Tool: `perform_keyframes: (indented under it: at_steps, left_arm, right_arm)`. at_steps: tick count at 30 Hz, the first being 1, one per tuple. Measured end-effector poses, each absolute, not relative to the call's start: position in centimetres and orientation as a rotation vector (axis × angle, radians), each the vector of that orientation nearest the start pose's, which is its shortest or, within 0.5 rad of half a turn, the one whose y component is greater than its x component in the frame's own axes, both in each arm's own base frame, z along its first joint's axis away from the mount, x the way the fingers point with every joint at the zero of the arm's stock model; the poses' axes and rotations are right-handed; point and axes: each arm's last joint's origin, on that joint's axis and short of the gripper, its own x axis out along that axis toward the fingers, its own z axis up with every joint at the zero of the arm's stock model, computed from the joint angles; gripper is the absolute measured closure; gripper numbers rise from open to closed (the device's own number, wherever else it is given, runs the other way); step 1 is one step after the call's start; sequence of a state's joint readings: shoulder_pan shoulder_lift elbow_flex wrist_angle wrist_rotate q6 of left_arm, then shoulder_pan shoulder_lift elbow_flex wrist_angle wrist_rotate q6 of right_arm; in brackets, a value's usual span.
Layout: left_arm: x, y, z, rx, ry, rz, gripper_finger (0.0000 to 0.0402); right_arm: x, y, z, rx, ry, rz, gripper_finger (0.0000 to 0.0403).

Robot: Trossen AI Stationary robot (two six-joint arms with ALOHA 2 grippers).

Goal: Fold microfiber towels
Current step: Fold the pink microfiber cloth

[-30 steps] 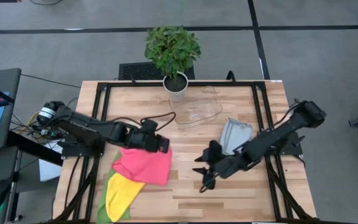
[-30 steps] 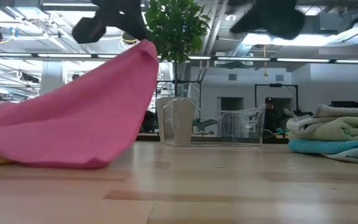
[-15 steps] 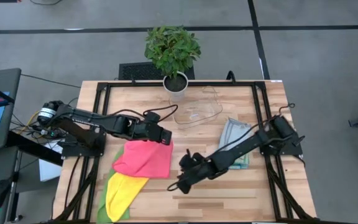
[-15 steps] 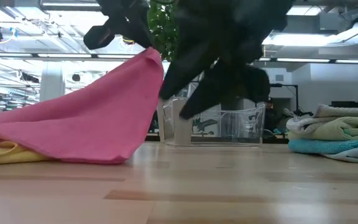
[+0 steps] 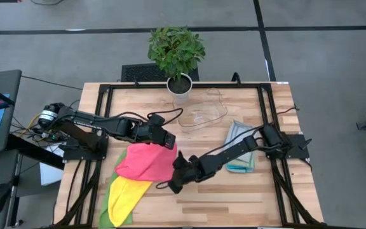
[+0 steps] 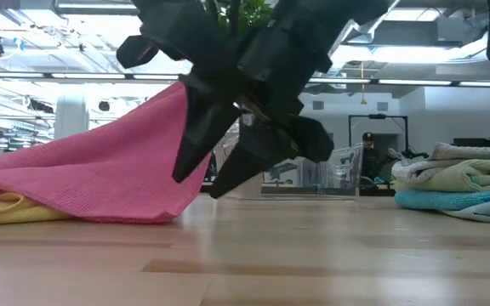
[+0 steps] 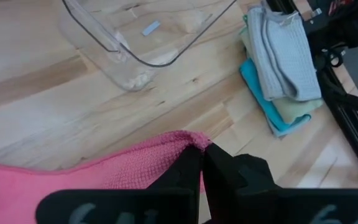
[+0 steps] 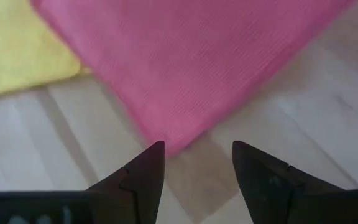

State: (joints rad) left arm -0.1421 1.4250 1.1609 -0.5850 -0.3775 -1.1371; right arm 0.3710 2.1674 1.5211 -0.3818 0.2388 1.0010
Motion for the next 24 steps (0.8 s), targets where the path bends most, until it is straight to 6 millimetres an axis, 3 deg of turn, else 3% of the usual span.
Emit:
perform_keyframes:
  at_steps: [6, 14, 24]
  left_arm:
    - [29.5, -3.1, 28.8, -0.831, 0.597, 0.642, 0.04]
    - [29.5, -3.1, 28.8, -0.814, 0.601, 0.637, 0.04]
    - [29.6, -3.1, 28.8, -0.811, 0.591, 0.634, 0.04]
  right_arm:
    - [42.4, 14.9, 14.0, 0.671, 0.897, -0.432, 0.019]
    - [42.8, 16.5, 11.8, 0.73, 0.89, -0.431, 0.019]
    - [44.2, 16.5, 11.1, 0.741, 0.869, -0.438, 0.0191]
